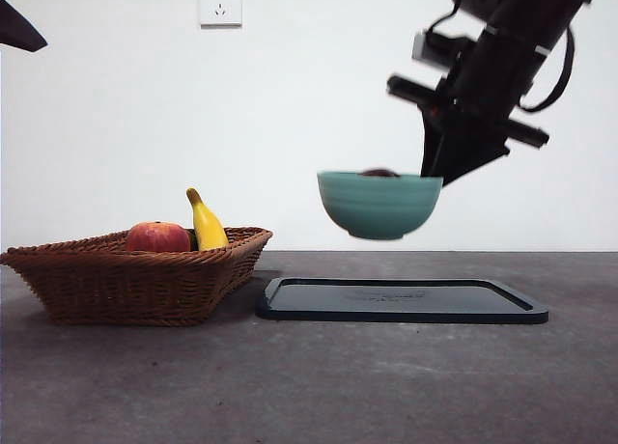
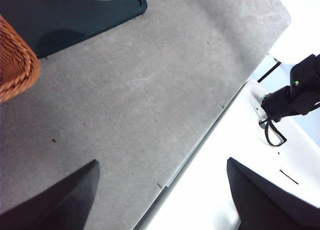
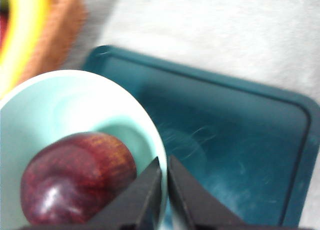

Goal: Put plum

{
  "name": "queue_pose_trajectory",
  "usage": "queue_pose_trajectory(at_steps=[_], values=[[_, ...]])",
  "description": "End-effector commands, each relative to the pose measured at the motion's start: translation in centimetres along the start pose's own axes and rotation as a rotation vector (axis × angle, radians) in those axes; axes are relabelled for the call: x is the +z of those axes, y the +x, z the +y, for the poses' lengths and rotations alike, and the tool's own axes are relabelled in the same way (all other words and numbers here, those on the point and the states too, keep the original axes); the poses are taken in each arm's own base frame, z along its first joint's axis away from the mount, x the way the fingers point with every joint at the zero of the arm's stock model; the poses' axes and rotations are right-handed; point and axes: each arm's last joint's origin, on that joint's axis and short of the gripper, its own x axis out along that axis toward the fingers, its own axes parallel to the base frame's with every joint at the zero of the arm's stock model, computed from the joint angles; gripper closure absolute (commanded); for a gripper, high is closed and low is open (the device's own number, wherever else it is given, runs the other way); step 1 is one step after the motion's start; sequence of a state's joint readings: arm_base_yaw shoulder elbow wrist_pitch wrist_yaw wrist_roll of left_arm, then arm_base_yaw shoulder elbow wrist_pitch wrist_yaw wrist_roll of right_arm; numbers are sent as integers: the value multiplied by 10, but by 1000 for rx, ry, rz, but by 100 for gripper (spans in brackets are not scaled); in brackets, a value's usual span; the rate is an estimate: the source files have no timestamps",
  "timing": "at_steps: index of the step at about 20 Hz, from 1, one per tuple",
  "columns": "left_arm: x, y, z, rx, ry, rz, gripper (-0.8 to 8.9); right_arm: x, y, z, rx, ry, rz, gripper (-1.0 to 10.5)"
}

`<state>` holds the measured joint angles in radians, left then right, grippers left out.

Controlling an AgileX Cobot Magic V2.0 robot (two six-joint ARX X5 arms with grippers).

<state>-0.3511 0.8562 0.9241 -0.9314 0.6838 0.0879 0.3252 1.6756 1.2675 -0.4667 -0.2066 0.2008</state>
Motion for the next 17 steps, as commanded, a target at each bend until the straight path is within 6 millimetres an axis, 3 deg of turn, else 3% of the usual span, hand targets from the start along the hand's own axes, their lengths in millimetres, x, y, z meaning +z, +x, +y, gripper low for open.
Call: queue_pose_trajectory(at_steps=[1,8,13,15,17], values=[[4,-1,-1,-6,23,-13,412,6,21,-10,-12,-3,11,933],[3,-1,-1,-6,22,-13,413,-1,60,-27,-29,21,54,933],[3,-1,-1,-6,22,-13,413,-4,62,-27,-27,27,76,928],[3,-1,-1,-6,22,-13,413,-4,62,-26,-28,43,81,774],[3,-1,-1,-6,22,-13,413,-3,57,-24,-30,49,76,751]])
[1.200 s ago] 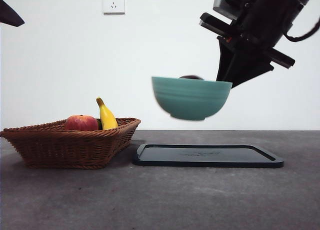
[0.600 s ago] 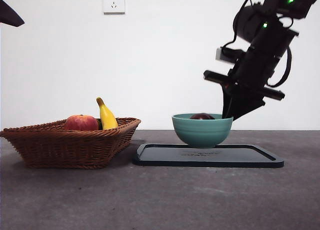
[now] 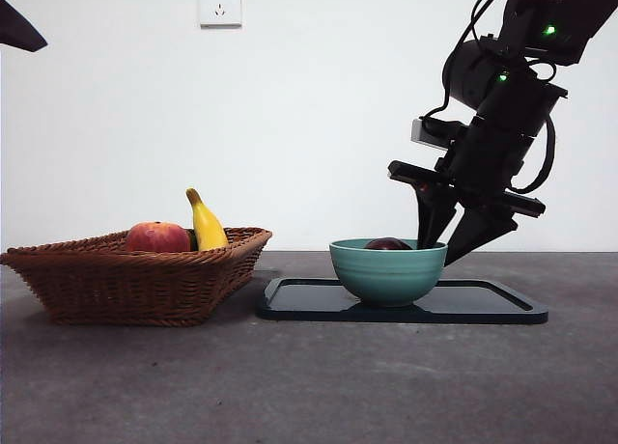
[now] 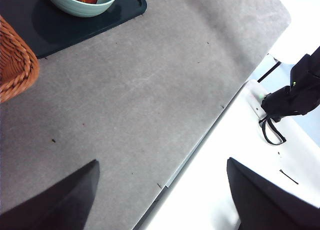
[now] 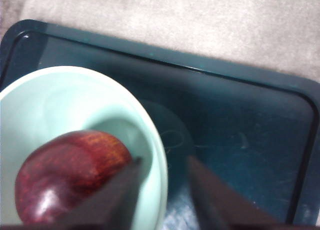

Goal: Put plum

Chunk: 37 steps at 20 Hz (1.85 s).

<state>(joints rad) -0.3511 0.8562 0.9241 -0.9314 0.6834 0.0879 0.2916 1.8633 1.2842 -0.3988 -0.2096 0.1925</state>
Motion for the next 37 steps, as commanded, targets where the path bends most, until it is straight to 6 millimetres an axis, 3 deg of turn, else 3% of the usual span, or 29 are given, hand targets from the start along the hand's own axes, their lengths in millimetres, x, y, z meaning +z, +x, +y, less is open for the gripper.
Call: queue_pose_trajectory(at_steps=[1,3,7,11,16,20,26,30,37], values=[[3,-1,-1,-7,22,-13,413,7,-10,5,1,22,-26,751],[3,-1,-1,-7,22,-13,413,13,-33,11,12,14,-87,751],[4,-1,-1,-7,22,-13,412,15,-114,32,66,-44,-228,751],[4,-1,-1,-6,26,-16,412,-16,-201,52,87,-145,-290,751],[6,-1,-1,-5,40,-34,412,-62,-254,61,113,-205,-308,751],[6,-1,-1,-5,39,-33,412,-105,-262,60,201,-248,-296,751],[6,-1,-1,-5,39,-33,412,-161,-244,50,321,-267,-217,751],[6,-1,-1,-5,39,-33,413,-177,-237,45,359,-269,-194,751],[6,-1,-1,-5,39,-33,413,-178,-237,44,357,-270,-198,751]])
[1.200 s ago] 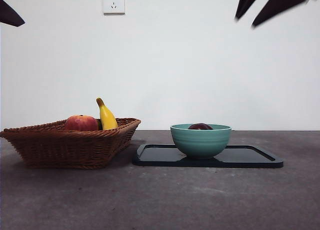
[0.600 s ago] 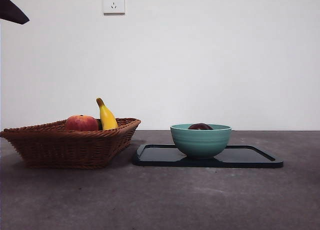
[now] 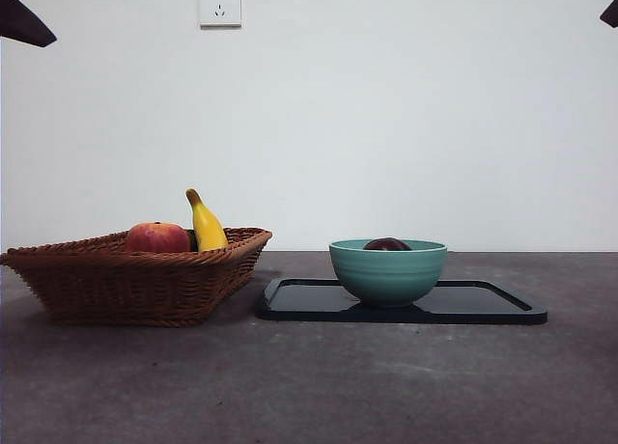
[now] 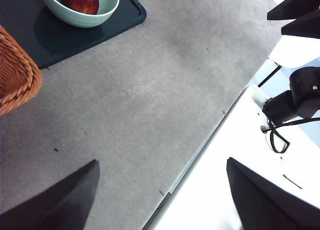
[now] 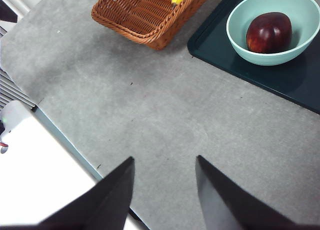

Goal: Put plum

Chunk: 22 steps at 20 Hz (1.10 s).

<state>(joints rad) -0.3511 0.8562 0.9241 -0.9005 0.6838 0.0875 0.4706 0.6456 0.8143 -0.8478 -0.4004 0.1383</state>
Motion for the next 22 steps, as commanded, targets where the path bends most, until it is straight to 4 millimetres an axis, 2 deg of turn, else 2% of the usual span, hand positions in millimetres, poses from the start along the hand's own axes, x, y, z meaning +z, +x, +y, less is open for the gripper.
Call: queue_pose_trajectory(at_steps=[1,8,13,16,22], values=[[3,-1,-1,-7,19,-9,413,3,0,1,10,-1,-8,751],[12,1,-2,-13,14,-67,412,3,0,1,10,0,-8,751],[35,24,1,28,8,-110,408,3,0,1,10,-1,-8,751],[61,44,5,72,4,-84,408,3,0,1,11,-1,-8,751],[140,97,13,133,85,-54,409,3,0,2,36,3,-3,751]])
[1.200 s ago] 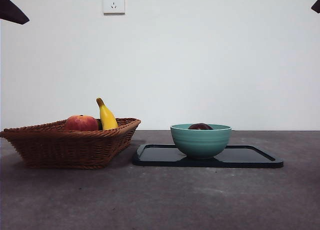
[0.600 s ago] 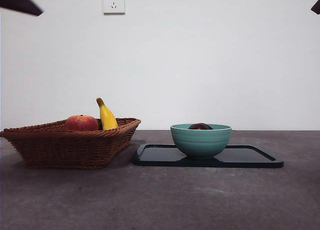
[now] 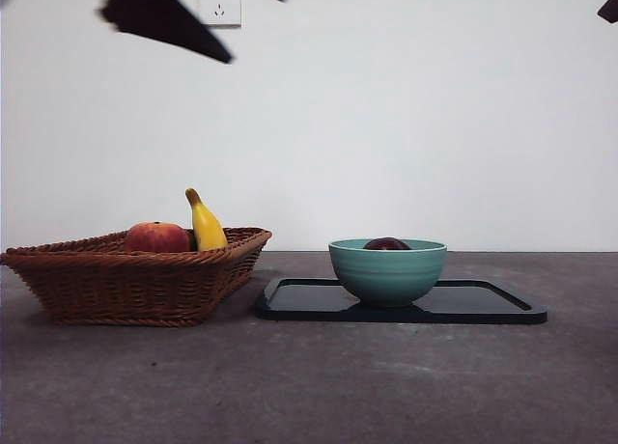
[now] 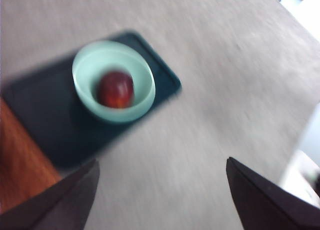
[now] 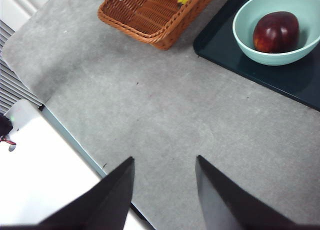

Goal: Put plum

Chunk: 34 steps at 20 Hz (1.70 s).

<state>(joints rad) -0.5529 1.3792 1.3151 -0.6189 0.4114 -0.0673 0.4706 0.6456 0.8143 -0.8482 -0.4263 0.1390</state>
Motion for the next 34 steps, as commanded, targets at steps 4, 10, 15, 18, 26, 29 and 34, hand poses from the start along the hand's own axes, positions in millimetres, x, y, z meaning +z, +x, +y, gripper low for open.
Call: queue_pose_trajectory(at_steps=[4,10,15,18,26,29,34], values=[[50,63,11,66,81,13,410,3,0,1,10,3,-7,751],[69,132,31,61,75,62,412,2,0,1,10,4,-5,751],[54,184,39,56,132,140,413,1,0,1,7,8,6,751],[39,207,42,101,180,197,413,1,0,1,7,8,6,751],[20,238,42,104,223,250,413,1,0,1,6,8,6,751],[16,244,40,108,237,259,413,1,0,1,6,8,6,751],[14,249,38,102,242,259,413,1,0,1,3,4,6,751]])
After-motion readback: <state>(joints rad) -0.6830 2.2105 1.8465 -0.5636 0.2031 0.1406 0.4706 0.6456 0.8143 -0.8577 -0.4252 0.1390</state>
